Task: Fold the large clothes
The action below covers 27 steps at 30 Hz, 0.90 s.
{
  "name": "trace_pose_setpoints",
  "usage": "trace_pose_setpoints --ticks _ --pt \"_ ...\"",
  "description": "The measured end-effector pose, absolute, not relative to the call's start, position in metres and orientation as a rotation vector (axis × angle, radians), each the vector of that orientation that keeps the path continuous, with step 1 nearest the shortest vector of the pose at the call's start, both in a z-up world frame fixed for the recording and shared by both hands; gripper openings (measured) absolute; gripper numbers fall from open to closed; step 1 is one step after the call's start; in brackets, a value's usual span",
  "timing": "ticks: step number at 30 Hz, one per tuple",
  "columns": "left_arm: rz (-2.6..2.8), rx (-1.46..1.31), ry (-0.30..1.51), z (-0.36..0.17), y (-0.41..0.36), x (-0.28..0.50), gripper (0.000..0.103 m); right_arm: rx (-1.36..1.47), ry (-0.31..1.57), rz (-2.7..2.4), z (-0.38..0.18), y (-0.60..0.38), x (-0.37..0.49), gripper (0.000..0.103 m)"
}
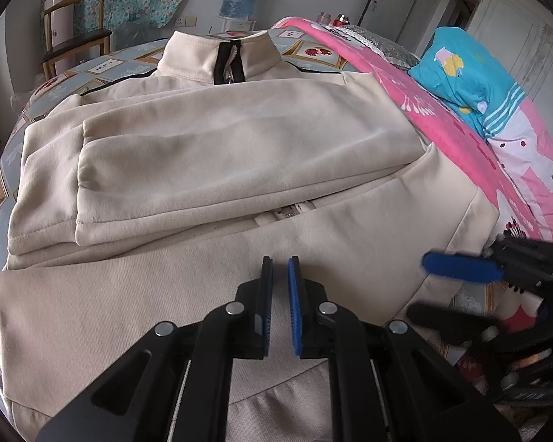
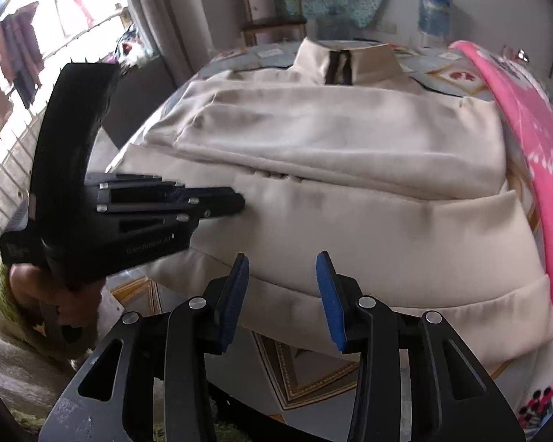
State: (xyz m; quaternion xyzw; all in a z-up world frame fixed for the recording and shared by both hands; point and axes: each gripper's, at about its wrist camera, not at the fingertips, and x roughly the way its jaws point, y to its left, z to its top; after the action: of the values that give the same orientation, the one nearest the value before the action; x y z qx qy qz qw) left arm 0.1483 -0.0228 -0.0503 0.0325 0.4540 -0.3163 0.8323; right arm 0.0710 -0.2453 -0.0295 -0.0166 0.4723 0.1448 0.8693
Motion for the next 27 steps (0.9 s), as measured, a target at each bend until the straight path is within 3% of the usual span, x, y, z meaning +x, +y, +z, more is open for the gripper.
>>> trace_pose_setpoints --ticks 9,14,24,27 --pt "-0.739 -0.002 0.928 -0.022 0.007 0.13 0.009 0.003 1.002 0.307 -0.035 -0.249 0.071 0.038" --pt "-0.698 0.043 1.03 -0.044 0.015 0.114 0.009 0.014 1.006 0.31 -0.035 -0.25 0.073 0.038" --pt "-0.634 -0.054 0.946 -0.03 0.047 0.103 0.009 0.028 1.009 0.314 -0.036 -0.253 0.075 0.038" --pt "-0.568 -0.048 0.998 -0.042 0.061 0.106 0.009 0.03 1.008 0.317 -0.036 -0.253 0.074 0.038"
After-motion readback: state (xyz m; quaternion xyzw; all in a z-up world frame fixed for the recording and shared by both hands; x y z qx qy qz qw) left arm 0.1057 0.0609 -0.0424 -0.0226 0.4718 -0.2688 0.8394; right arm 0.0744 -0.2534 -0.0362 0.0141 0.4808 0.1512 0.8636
